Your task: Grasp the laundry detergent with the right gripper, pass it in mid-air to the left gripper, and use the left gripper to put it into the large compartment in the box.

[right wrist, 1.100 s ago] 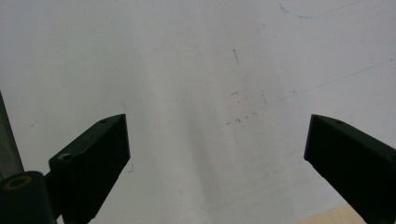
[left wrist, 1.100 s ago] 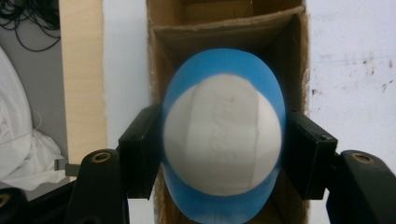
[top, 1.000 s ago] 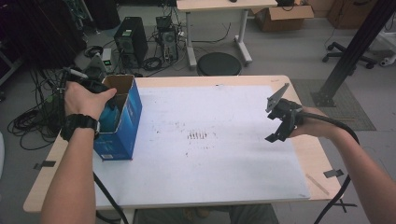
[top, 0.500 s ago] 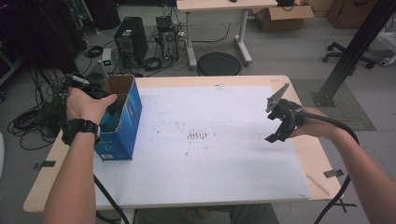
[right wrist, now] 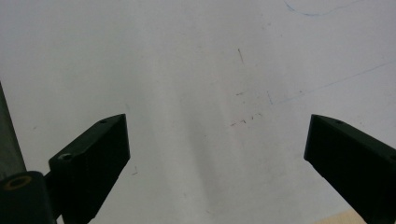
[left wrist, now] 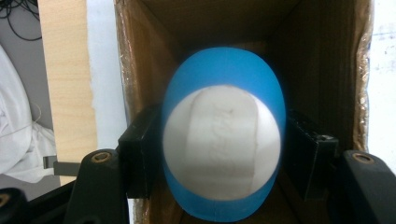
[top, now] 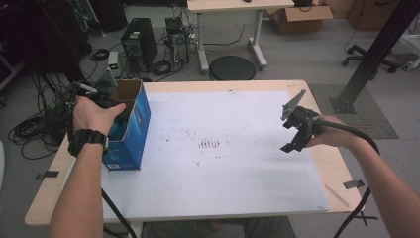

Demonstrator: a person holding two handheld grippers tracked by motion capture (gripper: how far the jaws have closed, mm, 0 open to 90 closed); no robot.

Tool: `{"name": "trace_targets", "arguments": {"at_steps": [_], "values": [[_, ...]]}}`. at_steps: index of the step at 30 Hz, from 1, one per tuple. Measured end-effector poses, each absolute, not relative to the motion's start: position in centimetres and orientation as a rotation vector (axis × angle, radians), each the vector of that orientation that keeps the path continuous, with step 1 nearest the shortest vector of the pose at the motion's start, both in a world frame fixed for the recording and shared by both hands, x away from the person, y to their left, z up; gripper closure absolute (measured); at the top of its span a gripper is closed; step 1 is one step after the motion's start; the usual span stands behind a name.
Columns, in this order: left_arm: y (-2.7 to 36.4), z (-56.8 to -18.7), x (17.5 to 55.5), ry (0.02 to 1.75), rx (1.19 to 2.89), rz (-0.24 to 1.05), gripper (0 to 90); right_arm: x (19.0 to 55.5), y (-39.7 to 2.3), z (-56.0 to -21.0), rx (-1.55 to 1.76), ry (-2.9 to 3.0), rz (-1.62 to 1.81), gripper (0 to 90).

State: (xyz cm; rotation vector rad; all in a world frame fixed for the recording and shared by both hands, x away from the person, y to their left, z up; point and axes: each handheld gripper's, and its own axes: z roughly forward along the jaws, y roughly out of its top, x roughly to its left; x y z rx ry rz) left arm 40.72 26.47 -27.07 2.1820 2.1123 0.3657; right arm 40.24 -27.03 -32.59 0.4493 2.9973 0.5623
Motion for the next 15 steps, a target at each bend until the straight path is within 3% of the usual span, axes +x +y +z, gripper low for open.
{"name": "trace_targets", "arguments": {"at_steps": [15], "values": [[26.4, -27.21, 40.87, 2.111, 2.18, 0.358, 37.2, 39.94, -27.34, -32.54, 0.46, 2.994, 0.566, 6.7]]}}
